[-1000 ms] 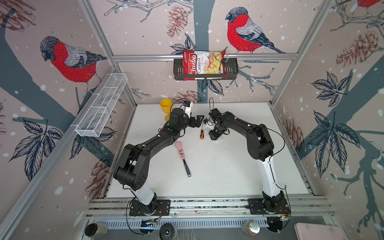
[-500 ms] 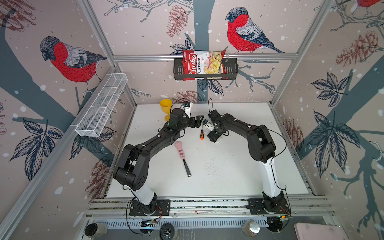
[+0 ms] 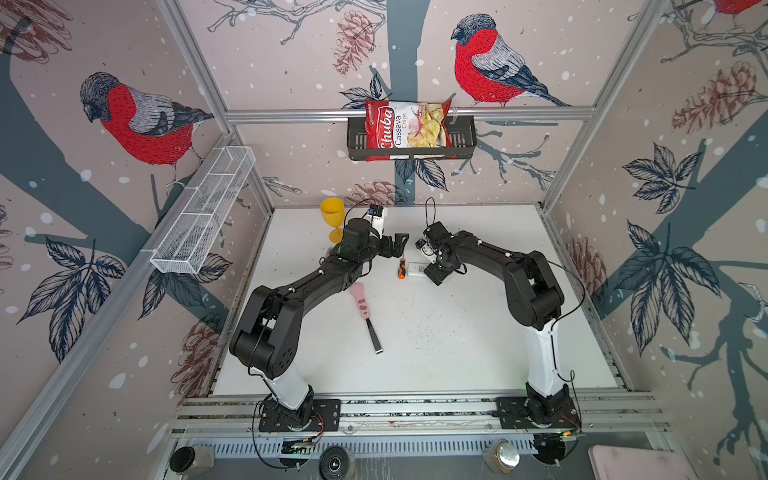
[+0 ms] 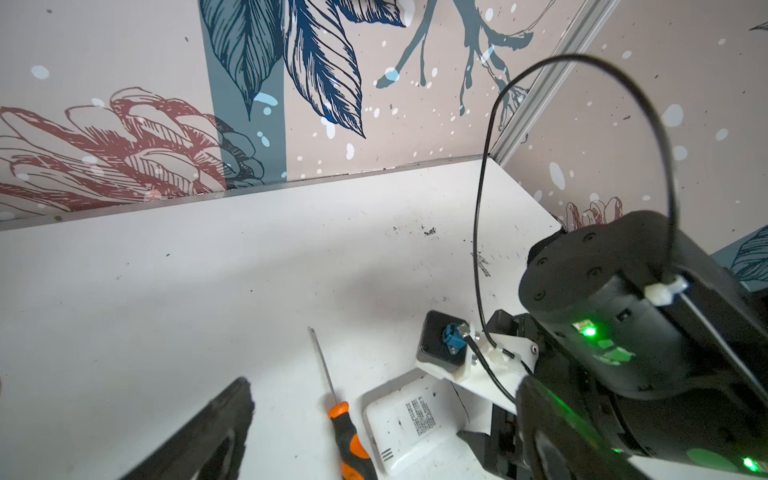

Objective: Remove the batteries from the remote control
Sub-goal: 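Lower the remote onto the table with the right gripper while the left gripper releases, then open the right gripper and withdraw while the left gripper grasps the remote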

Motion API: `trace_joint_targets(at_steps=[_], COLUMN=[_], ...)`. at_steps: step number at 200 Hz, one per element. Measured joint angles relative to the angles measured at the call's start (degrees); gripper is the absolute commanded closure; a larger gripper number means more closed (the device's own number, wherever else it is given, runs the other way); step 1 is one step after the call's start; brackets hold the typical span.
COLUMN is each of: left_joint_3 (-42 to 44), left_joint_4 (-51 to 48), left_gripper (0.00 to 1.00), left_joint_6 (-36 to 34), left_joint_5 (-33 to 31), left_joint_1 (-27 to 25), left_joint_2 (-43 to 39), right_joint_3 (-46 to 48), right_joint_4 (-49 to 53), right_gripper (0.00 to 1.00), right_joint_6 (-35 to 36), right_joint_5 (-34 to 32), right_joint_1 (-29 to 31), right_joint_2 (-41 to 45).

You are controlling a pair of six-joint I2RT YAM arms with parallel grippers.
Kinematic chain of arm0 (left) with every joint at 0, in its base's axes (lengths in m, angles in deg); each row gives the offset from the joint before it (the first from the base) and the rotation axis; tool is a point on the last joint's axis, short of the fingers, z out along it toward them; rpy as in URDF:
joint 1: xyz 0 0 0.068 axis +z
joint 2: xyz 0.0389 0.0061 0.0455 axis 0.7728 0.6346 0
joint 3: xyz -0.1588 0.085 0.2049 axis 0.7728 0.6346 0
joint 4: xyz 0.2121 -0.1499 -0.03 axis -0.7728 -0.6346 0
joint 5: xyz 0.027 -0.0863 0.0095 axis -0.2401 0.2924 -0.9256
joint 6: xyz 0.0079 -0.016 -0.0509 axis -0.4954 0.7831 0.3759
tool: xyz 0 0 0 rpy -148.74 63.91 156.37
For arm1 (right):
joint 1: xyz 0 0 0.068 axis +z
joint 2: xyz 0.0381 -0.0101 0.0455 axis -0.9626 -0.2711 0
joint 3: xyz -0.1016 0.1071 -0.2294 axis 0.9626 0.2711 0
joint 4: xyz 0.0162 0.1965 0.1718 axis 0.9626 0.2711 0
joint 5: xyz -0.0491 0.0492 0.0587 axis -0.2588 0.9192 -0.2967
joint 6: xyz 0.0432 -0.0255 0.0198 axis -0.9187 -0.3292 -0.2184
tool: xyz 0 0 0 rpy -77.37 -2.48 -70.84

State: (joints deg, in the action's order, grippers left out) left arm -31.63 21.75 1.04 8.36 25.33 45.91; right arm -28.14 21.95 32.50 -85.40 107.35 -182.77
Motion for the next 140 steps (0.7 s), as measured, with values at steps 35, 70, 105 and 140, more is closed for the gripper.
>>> trace_joint_targets(at_steps=[35,70,105,140], left_joint_3=[-3.06,-3.76,-4.0,-9.94], left_joint_4=[-2.75,-5.73,-8.17,-13.62], left_gripper=[0.04,0.04,0.04,0.04], left_joint_6=[-4.81,-11.21,-16.59,-20.52], left_joint_5=[-2.75,-4.17,-3.98,-4.42], left_joint_1=[-3.32,-4.55,-5.29,-6.75], left_joint_2=[2.21,2.73,3.85,6.51], right_joint_3=[5.05,16.94,33.07,44.94], right_joint_4=[-2.82,-11.78,-27.36,-46.12], right_gripper=[0.21,0.21,0.2,0.17], right_joint_6=[-0.98,-5.29,-14.91,-26.99], right_joint_5=[0.48,7.32,13.64,21.33], right_joint_1=[-1.25,-4.04,-9.18,-15.72], right_joint_2=[3.96,15.8,27.76,36.11])
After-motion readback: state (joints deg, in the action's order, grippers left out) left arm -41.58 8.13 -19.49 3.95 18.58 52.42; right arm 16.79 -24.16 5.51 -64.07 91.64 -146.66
